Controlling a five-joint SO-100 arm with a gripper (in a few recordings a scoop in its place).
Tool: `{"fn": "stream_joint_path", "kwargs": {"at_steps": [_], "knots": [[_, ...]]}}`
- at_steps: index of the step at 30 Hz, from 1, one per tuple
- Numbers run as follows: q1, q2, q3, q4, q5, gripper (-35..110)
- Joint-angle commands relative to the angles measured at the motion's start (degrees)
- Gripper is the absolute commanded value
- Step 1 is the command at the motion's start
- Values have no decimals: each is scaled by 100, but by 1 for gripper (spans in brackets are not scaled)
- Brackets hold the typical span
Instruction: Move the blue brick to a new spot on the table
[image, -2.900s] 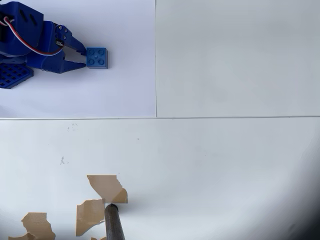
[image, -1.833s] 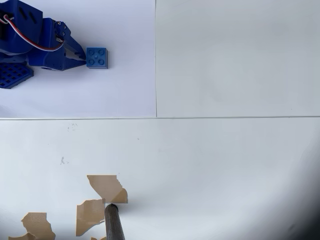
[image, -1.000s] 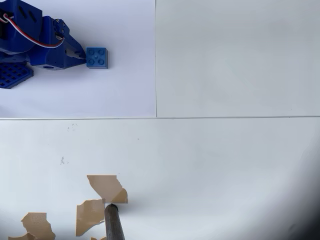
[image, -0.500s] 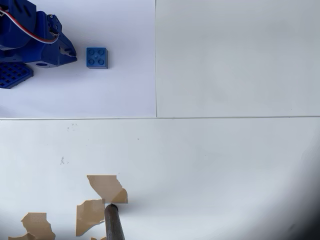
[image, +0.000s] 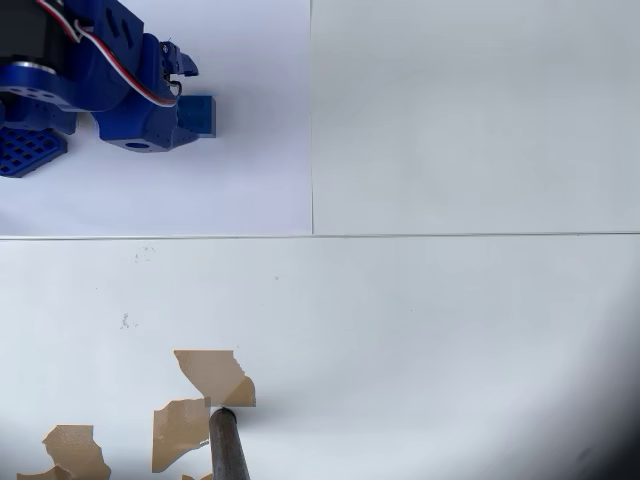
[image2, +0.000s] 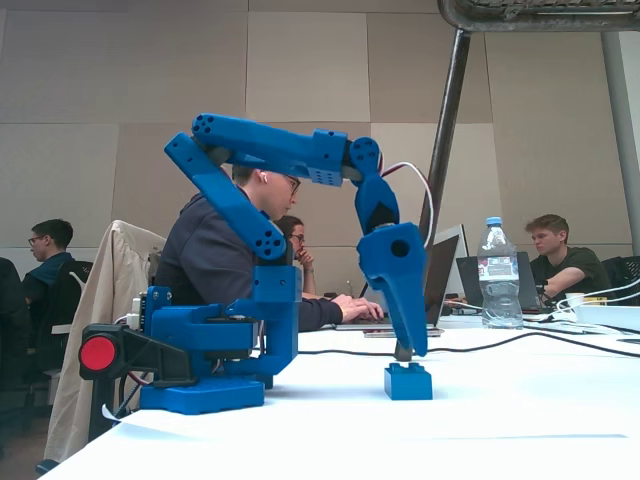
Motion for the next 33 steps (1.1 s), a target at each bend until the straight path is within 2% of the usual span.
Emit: {"fn": "stream_joint_path", "kwargs": {"at_steps": [1,18,23,28,33], "knots": [[18,-316,-475,-246,-53,30],[-466,-703,721,-870,431,28],[-404,-729,932,-1063,404,6],[-387,-606,712,-677,466,2],[-439,-888,-387,18,598,2]]}}
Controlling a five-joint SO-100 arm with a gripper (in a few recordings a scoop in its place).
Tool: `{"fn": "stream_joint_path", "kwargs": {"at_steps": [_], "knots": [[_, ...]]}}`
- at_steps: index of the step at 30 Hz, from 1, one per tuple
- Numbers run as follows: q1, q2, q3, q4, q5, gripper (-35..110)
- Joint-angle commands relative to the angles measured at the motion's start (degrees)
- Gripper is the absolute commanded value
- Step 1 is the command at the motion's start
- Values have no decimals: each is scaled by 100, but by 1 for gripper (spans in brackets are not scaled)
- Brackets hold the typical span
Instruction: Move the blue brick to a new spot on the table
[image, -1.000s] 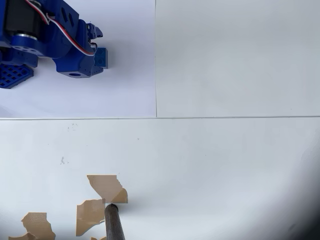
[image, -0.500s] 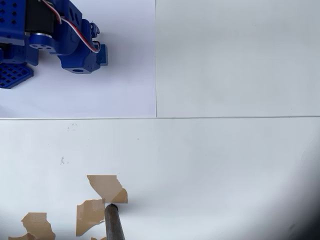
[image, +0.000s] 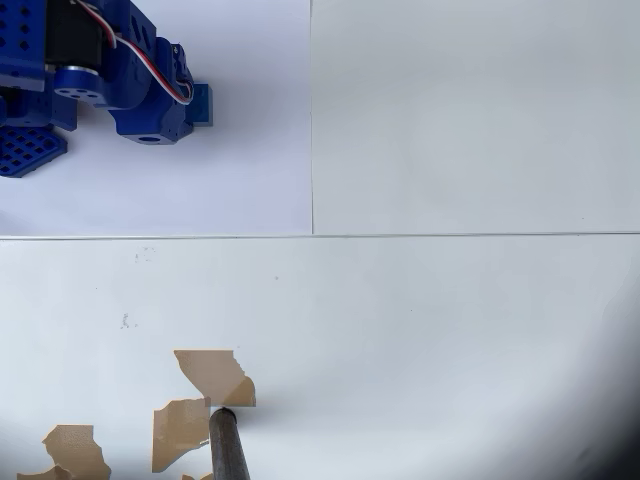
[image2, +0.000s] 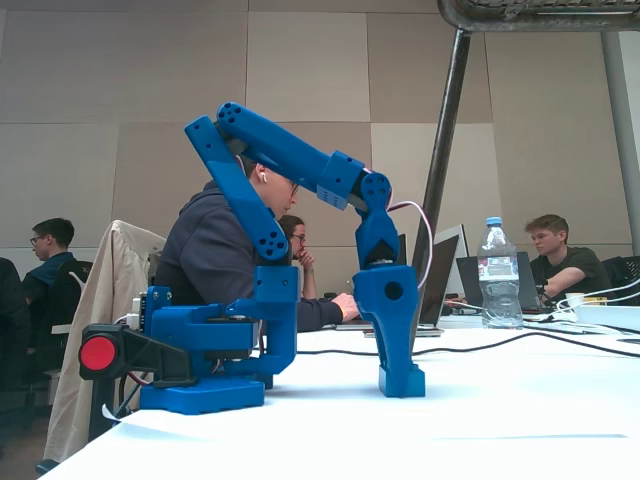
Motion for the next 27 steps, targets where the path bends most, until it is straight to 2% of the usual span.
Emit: {"fn": "stream_joint_path", "kwargs": {"at_steps": [1,14,23,27], "knots": [[-9,-308,-1248,396,176,2],[-229,-4034,-6741,1811,914,2],[-466,-4729,-7778,1978,1002,2],[-413,-5546,-8868,2241,1072,2]]}}
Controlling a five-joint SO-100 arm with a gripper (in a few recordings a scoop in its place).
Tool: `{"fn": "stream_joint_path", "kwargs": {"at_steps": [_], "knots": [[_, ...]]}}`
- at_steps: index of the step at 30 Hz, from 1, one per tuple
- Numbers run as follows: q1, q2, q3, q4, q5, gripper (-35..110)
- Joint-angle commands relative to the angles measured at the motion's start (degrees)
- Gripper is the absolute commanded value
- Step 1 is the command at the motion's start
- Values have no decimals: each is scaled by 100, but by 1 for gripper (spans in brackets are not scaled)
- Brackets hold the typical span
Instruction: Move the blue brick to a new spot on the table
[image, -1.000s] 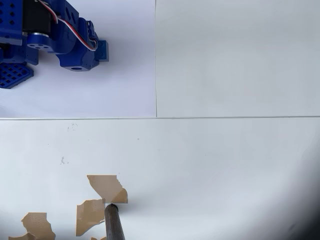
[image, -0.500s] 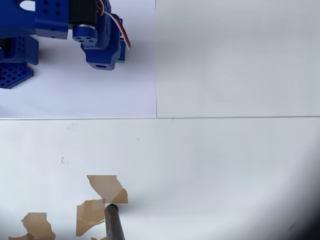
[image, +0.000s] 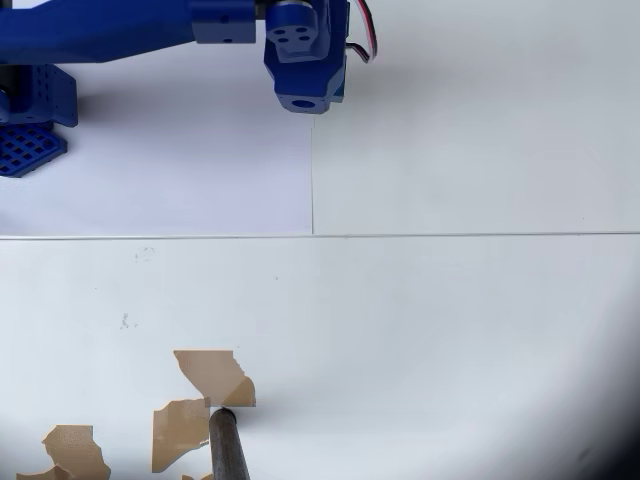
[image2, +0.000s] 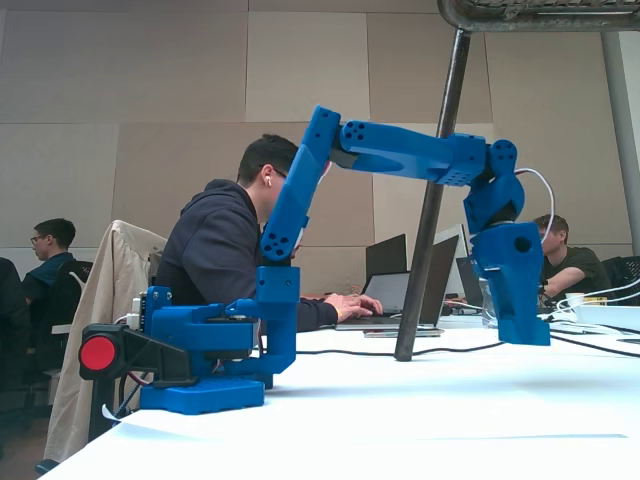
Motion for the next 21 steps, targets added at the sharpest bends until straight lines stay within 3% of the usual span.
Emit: {"fn": "stream_joint_path", "kwargs": {"at_steps": [1,9,21], "knots": [[105,-580,-1714,308,70,2],[308,-2830,-5405,1714,123,2],[448,-3700,-6064,1740,308,5]]}}
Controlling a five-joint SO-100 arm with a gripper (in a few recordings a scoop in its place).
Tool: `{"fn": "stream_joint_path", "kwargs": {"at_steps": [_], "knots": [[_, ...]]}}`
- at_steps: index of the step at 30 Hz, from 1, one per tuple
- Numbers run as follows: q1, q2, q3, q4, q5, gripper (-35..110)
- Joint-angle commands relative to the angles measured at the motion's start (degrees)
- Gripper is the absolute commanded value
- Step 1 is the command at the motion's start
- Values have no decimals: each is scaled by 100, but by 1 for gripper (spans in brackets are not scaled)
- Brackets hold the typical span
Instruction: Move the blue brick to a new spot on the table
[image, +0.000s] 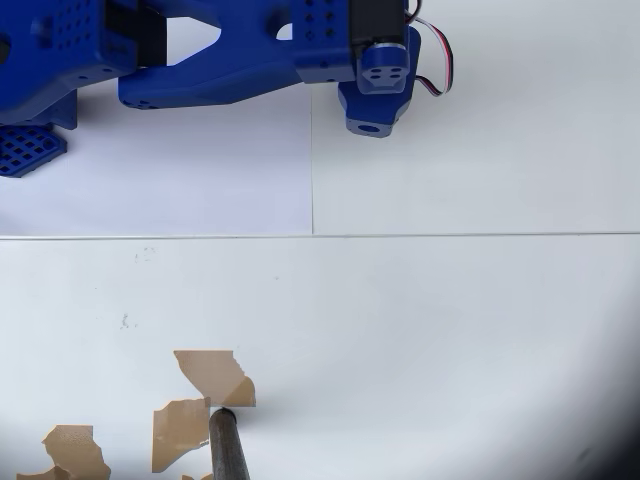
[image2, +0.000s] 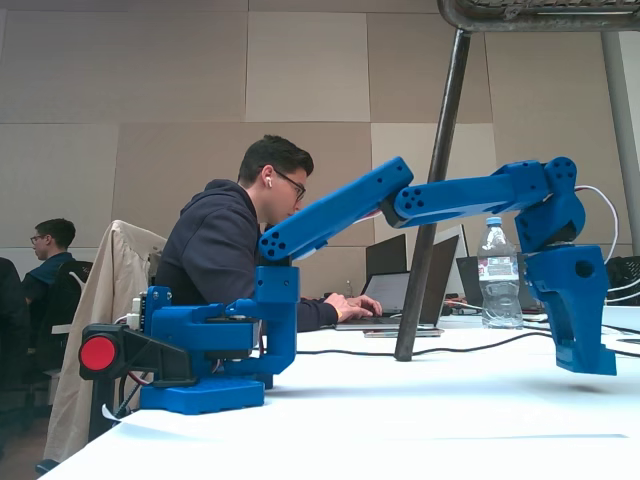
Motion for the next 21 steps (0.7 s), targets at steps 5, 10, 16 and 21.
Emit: {"fn": "stream_joint_path", "kwargs": {"at_steps": [5,10,16,21], "knots": [[149,-114,-615,79,149,12],[167,-35,-501,167,237,29],[264,765,343,185,439,33],[325,3278,3744,-237,360,27]]}}
